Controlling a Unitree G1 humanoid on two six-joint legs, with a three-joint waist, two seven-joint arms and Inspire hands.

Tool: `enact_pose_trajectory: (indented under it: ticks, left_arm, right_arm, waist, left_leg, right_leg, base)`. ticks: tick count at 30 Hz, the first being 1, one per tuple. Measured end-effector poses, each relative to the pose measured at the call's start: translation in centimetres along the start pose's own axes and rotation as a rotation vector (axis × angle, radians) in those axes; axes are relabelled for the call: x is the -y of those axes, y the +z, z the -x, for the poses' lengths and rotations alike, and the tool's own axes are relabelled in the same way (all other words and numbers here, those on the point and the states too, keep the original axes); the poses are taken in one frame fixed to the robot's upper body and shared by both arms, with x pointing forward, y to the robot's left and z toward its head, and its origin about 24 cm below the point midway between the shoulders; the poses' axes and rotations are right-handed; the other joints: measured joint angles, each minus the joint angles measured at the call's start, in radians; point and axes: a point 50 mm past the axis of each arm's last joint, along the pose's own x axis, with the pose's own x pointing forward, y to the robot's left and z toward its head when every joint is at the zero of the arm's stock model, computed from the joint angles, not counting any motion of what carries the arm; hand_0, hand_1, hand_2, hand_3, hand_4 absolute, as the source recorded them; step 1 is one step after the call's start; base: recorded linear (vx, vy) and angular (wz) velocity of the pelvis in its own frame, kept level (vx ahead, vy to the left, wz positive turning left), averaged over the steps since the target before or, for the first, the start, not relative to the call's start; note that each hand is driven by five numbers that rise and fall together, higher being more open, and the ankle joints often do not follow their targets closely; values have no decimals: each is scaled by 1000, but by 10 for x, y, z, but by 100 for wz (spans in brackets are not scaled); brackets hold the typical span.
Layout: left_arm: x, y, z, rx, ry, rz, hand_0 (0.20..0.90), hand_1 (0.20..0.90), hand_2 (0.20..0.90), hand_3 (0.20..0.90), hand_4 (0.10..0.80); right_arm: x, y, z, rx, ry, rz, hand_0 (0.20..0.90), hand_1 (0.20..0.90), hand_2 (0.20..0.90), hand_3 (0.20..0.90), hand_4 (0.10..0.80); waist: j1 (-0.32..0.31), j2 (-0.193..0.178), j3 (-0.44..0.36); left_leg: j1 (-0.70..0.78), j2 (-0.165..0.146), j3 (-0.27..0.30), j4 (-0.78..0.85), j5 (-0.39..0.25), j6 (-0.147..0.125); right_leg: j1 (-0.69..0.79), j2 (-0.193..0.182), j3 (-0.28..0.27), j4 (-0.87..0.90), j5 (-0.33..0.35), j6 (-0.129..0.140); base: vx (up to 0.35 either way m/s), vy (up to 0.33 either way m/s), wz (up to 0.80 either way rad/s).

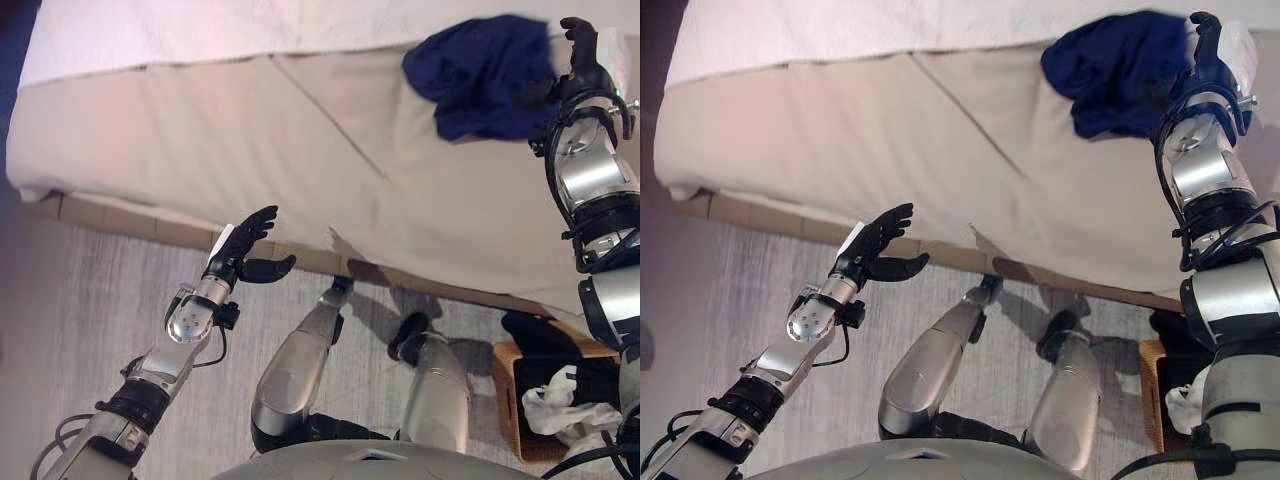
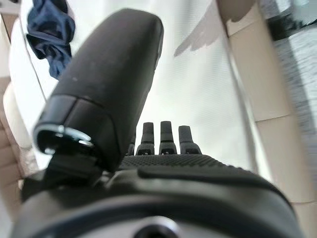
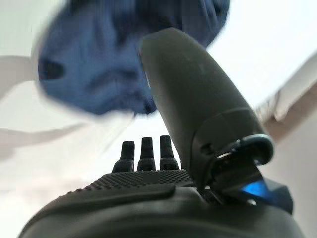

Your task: Pick up the clothes from the bed and place them into the basket

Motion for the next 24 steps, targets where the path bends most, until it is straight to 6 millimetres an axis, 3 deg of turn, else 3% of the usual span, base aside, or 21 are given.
enact_pose_trajectory:
  ticks: [2, 8, 14, 15, 16, 17, 18, 20, 24]
  left_arm:
    - [5, 7, 1, 34, -16, 8, 900, 900, 900, 900, 800]
    - [7, 21, 0, 103, -18, 8, 900, 900, 900, 900, 800]
    - [1, 27, 1, 122, 17, 30, 900, 900, 900, 900, 800]
    - [0, 30, 1, 139, 15, 27, 900, 900, 900, 900, 800]
    - [-1, 31, 2, 150, 14, 26, 900, 900, 900, 900, 800]
    - [0, 28, 5, 141, 16, 30, 900, 900, 900, 900, 800]
    - [0, 25, 8, 128, 22, 41, 900, 900, 900, 900, 800]
    - [0, 26, 8, 133, 24, 47, 900, 900, 900, 900, 800]
    - [-2, 25, 11, 125, 35, 61, 900, 900, 900, 900, 800]
  right_arm:
    - [-2, 1, 0, -2, 6, 13, 900, 900, 900, 900, 800]
    - [11, 18, -6, -9, -58, -68, 900, 900, 900, 900, 800]
    - [29, 33, -14, -21, -121, -139, 900, 900, 900, 900, 800]
    - [34, 32, -15, -42, -138, -154, 820, 820, 820, 807, 707]
    - [37, 32, -17, -56, -147, -161, 587, 587, 587, 535, 435]
    - [36, 32, -17, -59, -146, -164, 444, 444, 444, 367, 267]
    - [40, 33, -18, -54, -155, -153, 300, 300, 300, 200, 100]
    - [55, 34, -21, -64, -193, -151, 300, 300, 300, 200, 100]
    - [69, 35, -24, -87, -223, -168, 300, 300, 300, 200, 100]
  waist:
    - [3, 0, 5]
    - [6, 1, 5]
    - [5, 1, 5]
    - [5, 1, 5]
    - [5, 1, 5]
    - [12, 2, 4]
    - [13, 2, 4]
    - [8, 2, 4]
    - [21, 2, 4]
  left_leg:
    - [-86, -5, 17, 82, -15, 12]
    - [-294, -13, 20, 266, -67, 13]
    - [-404, -9, 22, 300, -81, 7]
    - [-423, -8, 23, 300, -90, -6]
    - [-451, -14, 28, 360, -109, 17]
    - [-471, -20, 41, 482, -141, 56]
    - [-479, -21, 38, 492, -175, 28]
    - [-511, -24, 47, 494, -174, 27]
    - [-523, -22, 46, 506, -174, 27]
  right_leg:
    - [-69, -14, 0, 68, -20, -18]
    - [-251, -28, 15, 225, -68, -50]
    - [-368, -22, 31, 297, -85, -51]
    - [-388, -24, 34, 302, -89, -58]
    - [-406, -41, 37, 315, -94, -66]
    - [-422, -46, 41, 353, -101, -69]
    - [-444, -37, 52, 381, -106, -61]
    - [-481, -26, 77, 392, -106, -62]
    - [-486, -22, 78, 393, -106, -62]
  base:
    - [-54, 2, 20]
    - [-41, -18, 8]
    - [-31, -33, 13]
    - [-34, -48, 35]
    - [-32, -43, 21]
    - [-32, -43, 2]
    - [-19, -32, 2]
    - [-10, -21, 17]
    - [1, -8, 3]
